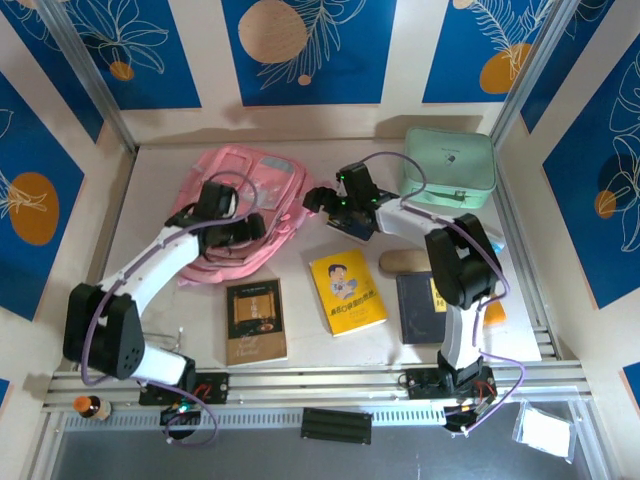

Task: Pack the student bag
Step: Rotate the student bag at the top-center of the table.

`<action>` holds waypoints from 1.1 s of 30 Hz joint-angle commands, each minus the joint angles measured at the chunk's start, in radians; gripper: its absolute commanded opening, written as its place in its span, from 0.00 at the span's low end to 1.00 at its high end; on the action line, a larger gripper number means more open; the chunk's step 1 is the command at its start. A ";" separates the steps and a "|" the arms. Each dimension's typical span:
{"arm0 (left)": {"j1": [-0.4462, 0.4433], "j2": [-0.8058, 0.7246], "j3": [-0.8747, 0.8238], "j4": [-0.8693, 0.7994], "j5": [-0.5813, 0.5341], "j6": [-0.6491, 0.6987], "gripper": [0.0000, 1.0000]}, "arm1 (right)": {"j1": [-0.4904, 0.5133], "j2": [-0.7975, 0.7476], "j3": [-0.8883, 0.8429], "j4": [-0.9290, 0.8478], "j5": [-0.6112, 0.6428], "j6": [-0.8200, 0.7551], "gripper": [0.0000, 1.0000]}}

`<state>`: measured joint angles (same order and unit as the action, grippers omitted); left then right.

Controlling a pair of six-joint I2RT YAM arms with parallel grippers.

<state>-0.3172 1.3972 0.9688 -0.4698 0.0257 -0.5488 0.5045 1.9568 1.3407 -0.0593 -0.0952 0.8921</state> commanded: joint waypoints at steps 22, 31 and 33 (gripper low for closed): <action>0.074 -0.008 -0.234 0.253 0.154 -0.250 0.84 | 0.013 0.262 0.277 -0.019 -0.124 -0.022 0.05; 0.153 0.185 -0.094 0.295 0.141 -0.162 0.83 | 0.005 0.000 0.034 0.085 -0.169 0.042 0.00; 0.161 0.211 -0.068 0.285 0.128 -0.139 0.82 | 0.008 -0.044 -0.033 0.117 -0.173 0.102 0.00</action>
<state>-0.1703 1.5688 0.8612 -0.2306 0.1707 -0.7448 0.4934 2.0056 1.3651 -0.0036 -0.1692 0.9211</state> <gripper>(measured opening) 0.823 0.054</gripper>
